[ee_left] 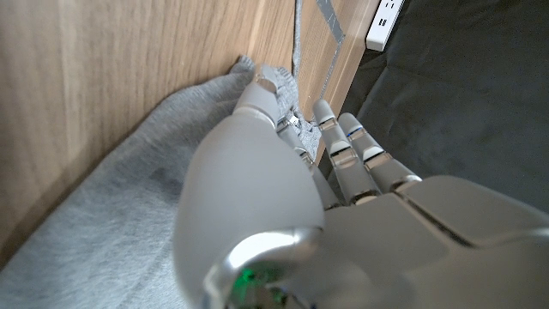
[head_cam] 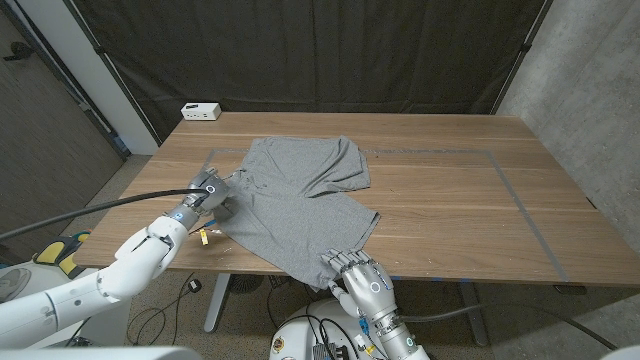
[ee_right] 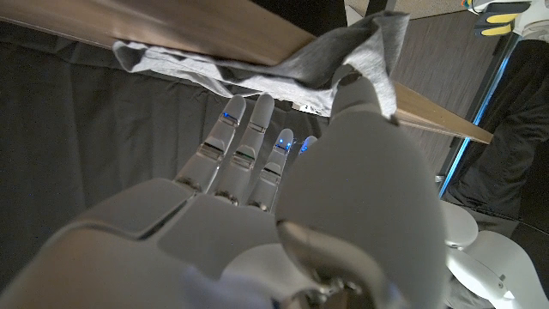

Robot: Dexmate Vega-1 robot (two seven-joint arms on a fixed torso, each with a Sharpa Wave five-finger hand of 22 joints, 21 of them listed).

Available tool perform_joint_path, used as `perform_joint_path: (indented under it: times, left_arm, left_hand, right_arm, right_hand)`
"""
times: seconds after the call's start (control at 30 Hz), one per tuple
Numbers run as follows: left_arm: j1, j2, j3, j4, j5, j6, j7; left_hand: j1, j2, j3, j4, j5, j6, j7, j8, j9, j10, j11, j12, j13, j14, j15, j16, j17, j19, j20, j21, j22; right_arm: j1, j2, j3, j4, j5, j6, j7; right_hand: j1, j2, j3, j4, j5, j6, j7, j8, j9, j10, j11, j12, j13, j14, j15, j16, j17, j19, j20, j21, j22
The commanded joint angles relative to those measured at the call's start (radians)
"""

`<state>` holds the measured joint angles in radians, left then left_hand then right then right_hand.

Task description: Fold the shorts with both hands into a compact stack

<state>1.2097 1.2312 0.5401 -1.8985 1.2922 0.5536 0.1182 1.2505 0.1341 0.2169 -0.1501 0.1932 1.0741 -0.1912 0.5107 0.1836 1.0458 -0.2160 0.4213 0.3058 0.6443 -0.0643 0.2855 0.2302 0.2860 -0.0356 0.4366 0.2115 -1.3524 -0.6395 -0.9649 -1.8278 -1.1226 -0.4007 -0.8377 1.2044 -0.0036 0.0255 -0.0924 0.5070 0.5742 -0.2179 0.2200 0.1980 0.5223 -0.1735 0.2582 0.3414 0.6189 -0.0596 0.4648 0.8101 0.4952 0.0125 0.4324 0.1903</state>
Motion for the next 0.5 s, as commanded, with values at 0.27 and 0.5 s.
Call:
perform_joint_path:
  times: [0.27,0.5]
  left_arm:
    - [-0.008,0.002,-0.002,0.014,-0.030,-0.008,0.016]
    - [-0.017,-0.003,0.005,0.021,-0.025,-0.007,0.016]
  left_hand:
    - [0.002,0.001,0.007,0.003,0.008,0.011,0.000,0.001,0.001,0.079,0.011,0.004,0.071,0.010,-0.176,-0.005,0.004,0.001,-0.011,0.006,0.005]
    - [0.001,0.001,0.007,0.003,0.008,0.010,-0.001,-0.001,0.001,0.079,0.011,0.003,0.073,0.011,-0.176,-0.007,0.004,-0.001,-0.010,0.007,0.005]
  right_arm:
    - [0.085,0.049,-0.030,0.151,0.059,0.089,-0.204]
    - [0.079,0.042,-0.015,0.125,0.096,0.085,-0.226]
  right_hand:
    - [0.052,0.050,0.012,-0.016,0.019,0.358,0.023,0.098,0.001,0.149,-0.015,0.051,0.006,0.081,-0.167,0.041,0.021,0.026,-0.005,0.004,0.004]
    - [0.054,0.098,0.016,-0.009,-0.015,0.574,0.069,0.141,-0.008,0.268,-0.020,0.098,0.020,0.142,-0.171,0.060,0.040,0.024,-0.035,0.007,0.009]
